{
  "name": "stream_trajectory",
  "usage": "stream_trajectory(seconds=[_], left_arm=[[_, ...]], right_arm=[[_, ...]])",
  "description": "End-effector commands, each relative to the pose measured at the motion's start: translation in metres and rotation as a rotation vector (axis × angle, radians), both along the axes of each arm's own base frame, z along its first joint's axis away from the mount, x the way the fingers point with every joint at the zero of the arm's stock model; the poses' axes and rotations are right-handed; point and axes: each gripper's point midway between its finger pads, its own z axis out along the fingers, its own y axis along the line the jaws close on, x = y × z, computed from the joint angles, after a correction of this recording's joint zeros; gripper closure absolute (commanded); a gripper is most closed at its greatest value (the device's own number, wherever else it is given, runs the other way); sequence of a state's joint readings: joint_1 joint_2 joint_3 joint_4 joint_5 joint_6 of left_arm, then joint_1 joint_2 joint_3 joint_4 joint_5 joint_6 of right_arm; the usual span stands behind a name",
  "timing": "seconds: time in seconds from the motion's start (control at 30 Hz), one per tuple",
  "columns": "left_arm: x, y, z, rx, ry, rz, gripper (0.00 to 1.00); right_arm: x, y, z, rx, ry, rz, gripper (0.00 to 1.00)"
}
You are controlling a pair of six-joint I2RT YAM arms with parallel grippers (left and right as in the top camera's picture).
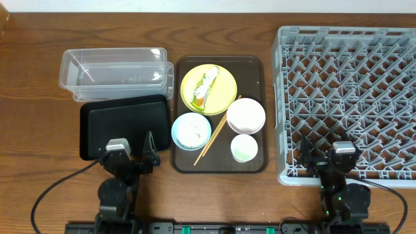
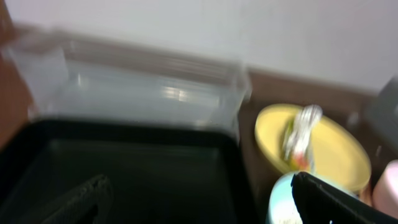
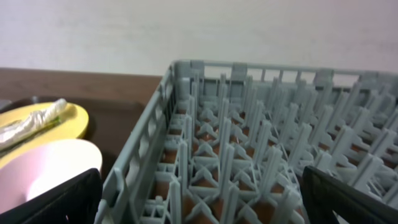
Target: Sort waste into correct bins and load items into the dishwasher rack
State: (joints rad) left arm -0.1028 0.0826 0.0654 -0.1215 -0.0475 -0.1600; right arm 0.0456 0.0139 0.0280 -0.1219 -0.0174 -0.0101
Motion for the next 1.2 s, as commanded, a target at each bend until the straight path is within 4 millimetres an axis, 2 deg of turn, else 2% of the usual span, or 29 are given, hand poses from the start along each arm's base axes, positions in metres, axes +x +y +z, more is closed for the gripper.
stream_trajectory(seconds=[0.0,0.2,0.37,0.53,0.67,0.8,0.93,1.17], left_arm=[[0.0,-0.003,0.011,-0.003,0.06,-0.015,0.05],[0.013,-0.004,0.028,0.012,0.215,-0.014,0.05],[0.029,-0.015,0.034,0.009,0.413,-0.061,0.05],[0.036,-0.031,0.034,-0.012,0.648,-0.141,0.05],[0.035,-0.031,0.033,-0.007,0.789,-0.138,0.05],[0.035,-0.032,0.027,-0.012,0.835,-0.14,0.05],[0.041,-0.038,0.032,-0.03,0.8,-0.166,0.05],[0.086,-0.056,0.06,-0.029,0.606,-0.232,0.07]], right_arm=[[-0.004,-0.002,0.017,0.013,0.008,-0.019,0.01],[-0.002,-0.009,0.026,-0.001,0.114,-0.061,0.01],[0.011,-0.009,0.032,-0.012,0.231,-0.062,0.01],[0.024,-0.008,0.025,-0.028,0.42,-0.062,0.01],[0.03,-0.007,0.017,-0.021,0.579,-0.067,0.01],[0.034,-0.006,0.013,-0.03,0.676,-0.067,0.01],[0.039,-0.001,0.008,-0.02,0.706,-0.042,0.01],[0.045,0.0,0.014,-0.014,0.675,-0.036,0.01]])
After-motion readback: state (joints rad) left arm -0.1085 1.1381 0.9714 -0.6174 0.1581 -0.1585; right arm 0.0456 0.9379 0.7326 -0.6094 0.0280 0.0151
